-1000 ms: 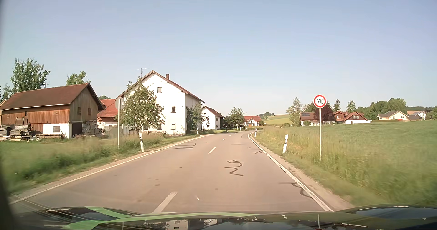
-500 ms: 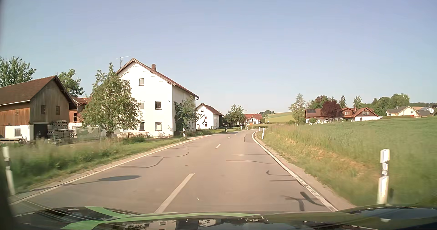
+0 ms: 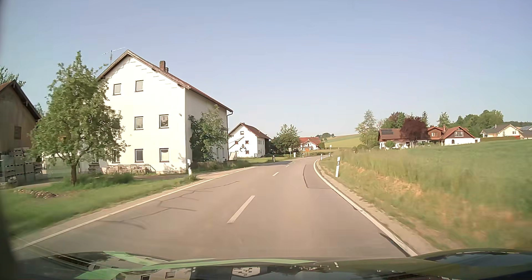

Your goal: Follow the waypoints while adhering to traffic rules and regulations

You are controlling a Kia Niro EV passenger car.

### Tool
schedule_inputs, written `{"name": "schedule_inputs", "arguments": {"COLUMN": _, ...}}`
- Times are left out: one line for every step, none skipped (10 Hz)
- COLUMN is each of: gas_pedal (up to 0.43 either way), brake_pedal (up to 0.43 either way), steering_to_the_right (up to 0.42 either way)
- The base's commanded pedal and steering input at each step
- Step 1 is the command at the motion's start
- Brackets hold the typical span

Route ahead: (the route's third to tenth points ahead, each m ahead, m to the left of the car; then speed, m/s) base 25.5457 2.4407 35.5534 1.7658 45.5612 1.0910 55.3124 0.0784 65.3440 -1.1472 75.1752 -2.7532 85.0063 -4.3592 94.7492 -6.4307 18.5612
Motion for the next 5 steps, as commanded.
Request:
{"name": "schedule_inputs", "arguments": {"gas_pedal": 0.039, "brake_pedal": 0.0, "steering_to_the_right": -0.001}}
{"name": "schedule_inputs", "arguments": {"gas_pedal": 0.059, "brake_pedal": 0.0, "steering_to_the_right": 0.002}}
{"name": "schedule_inputs", "arguments": {"gas_pedal": 0.067, "brake_pedal": 0.0, "steering_to_the_right": 0.004}}
{"name": "schedule_inputs", "arguments": {"gas_pedal": 0.079, "brake_pedal": 0.0, "steering_to_the_right": 0.005}}
{"name": "schedule_inputs", "arguments": {"gas_pedal": 0.079, "brake_pedal": 0.0, "steering_to_the_right": 0.005}}
